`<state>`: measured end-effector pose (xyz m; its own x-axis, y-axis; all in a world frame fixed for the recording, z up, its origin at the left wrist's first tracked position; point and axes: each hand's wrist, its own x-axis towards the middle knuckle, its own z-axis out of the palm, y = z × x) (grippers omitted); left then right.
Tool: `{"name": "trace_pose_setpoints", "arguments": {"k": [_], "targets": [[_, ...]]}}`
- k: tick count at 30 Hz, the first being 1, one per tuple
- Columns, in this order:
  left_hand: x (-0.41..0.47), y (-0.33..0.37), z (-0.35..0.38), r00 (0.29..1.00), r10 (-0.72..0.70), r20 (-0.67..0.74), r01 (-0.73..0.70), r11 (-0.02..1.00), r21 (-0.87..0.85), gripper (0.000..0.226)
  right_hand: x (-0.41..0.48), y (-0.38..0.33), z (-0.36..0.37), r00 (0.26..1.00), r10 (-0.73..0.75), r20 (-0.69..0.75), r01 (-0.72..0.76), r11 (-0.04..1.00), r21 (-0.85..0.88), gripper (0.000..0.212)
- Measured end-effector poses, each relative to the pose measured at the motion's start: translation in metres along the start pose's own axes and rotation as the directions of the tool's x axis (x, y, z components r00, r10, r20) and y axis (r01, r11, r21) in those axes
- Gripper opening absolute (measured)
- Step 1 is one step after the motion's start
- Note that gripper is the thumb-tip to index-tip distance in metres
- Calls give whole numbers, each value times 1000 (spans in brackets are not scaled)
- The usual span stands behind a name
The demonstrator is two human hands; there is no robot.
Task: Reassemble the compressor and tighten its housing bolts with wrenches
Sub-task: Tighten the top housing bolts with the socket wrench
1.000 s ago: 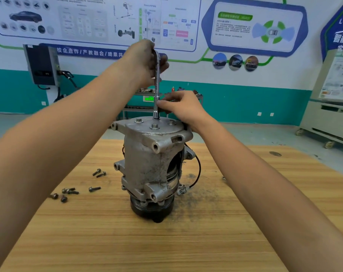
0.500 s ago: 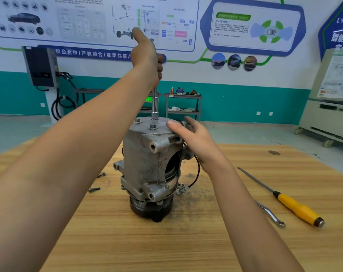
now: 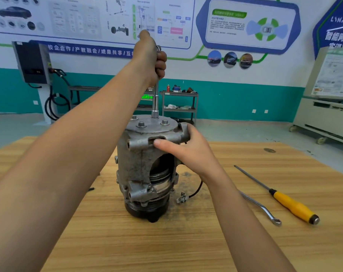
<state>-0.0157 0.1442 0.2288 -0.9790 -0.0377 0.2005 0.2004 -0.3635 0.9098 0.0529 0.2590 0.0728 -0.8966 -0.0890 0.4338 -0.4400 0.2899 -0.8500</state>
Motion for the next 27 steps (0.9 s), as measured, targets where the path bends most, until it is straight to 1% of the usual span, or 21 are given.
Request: {"name": "trace_pose_setpoints", "arguments": {"k": [1,2,5,11,14,16,17,18,19,20,21,22,23,25,26,27], "targets": [[0,0,-1,1000,-14,12,14,1000,-10,46,1,2,0,1000,0,-4,0,1000,8,45],[0,1,-2,999,-31,30,31,999,-17,44,2,2,0,1000,-2,-8,2,1000,12,43],[4,1,-5,994,-75,75,76,997,-18,53,4,4,-3,1000,3,5,-4,999,48,39],[18,3,-10,978,-125,167,132,991,-28,53,10,5,-9,997,-3,77,-1,998,55,49],[19,1,-13,974,-117,195,125,992,-29,51,15,6,-14,991,28,129,-34,998,50,55],[17,0,-20,977,-75,201,82,996,-31,52,20,4,-21,978,61,202,-69,997,32,47],[14,1,-25,979,-38,200,47,998,-39,52,20,1,-25,968,86,234,-91,996,13,47],[12,4,-30,982,14,186,-1,998,-69,51,21,-1,-29,962,111,251,-109,994,-23,58],[9,9,-35,985,80,153,-60,990,-126,48,21,-2,-33,959,137,249,-118,989,-88,80],[5,17,-40,983,147,112,-122,971,-206,46,20,-4,-37,965,156,211,-125,980,-153,98],[0,26,-44,976,203,82,-170,939,-298,45,17,-10,-39,975,158,156,-130,975,-179,107],[-7,35,-47,967,244,72,-198,900,-387,45,13,-17,-41,988,119,100,-104,984,-143,106],[-16,41,-48,959,272,85,-203,862,-465,47,8,-25,-42,997,68,35,-65,996,-61,96],[-39,42,-42,947,286,147,-157,811,-563,47,-1,-45,-41,996,-37,-81,46,993,112,64],[-53,35,-36,945,271,183,-121,810,-574,47,-7,-54,-39,992,-83,-96,97,984,148,52],[-69,25,-28,944,243,224,-78,822,-564,47,-14,-62,-34,988,-137,-74,147,978,147,40]]}}
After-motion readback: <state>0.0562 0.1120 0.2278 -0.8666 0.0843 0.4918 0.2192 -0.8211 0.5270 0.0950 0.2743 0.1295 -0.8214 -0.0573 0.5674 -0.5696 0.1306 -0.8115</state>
